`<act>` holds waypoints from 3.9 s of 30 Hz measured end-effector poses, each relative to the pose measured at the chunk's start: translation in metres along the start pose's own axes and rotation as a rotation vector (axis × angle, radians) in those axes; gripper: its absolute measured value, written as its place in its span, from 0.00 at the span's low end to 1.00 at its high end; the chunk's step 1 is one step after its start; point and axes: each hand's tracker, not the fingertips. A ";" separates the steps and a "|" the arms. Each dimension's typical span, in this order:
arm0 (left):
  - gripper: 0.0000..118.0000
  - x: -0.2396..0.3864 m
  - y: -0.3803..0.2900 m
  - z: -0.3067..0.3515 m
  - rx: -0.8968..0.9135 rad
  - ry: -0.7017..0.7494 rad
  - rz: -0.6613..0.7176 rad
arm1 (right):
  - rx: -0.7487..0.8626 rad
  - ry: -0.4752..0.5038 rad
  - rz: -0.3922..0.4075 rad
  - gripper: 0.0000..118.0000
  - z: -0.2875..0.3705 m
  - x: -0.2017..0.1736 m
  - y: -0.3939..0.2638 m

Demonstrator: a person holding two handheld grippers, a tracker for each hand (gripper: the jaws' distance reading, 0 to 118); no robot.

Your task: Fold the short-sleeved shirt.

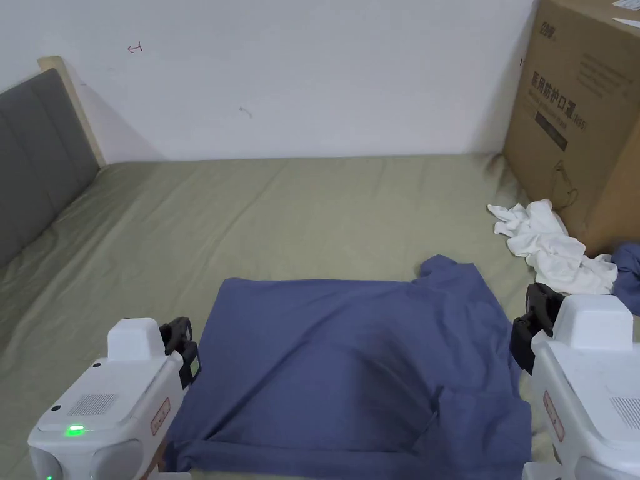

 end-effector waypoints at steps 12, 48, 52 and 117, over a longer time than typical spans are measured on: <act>0.74 -0.061 -0.095 -0.060 -0.469 0.097 0.042 | -0.086 0.014 -0.010 0.00 -0.011 0.004 -0.023; 0.02 -0.071 -0.113 -0.078 -0.504 0.088 0.087 | -0.723 0.060 -0.104 0.06 -0.050 0.028 -0.209; 0.02 -0.073 -0.102 -0.080 -0.468 0.089 0.111 | -0.648 0.071 -0.110 0.06 -0.048 0.031 -0.184; 0.00 0.000 0.027 -0.037 -0.017 -0.023 -0.001 | -0.024 -0.040 -0.022 0.00 -0.020 0.012 -0.001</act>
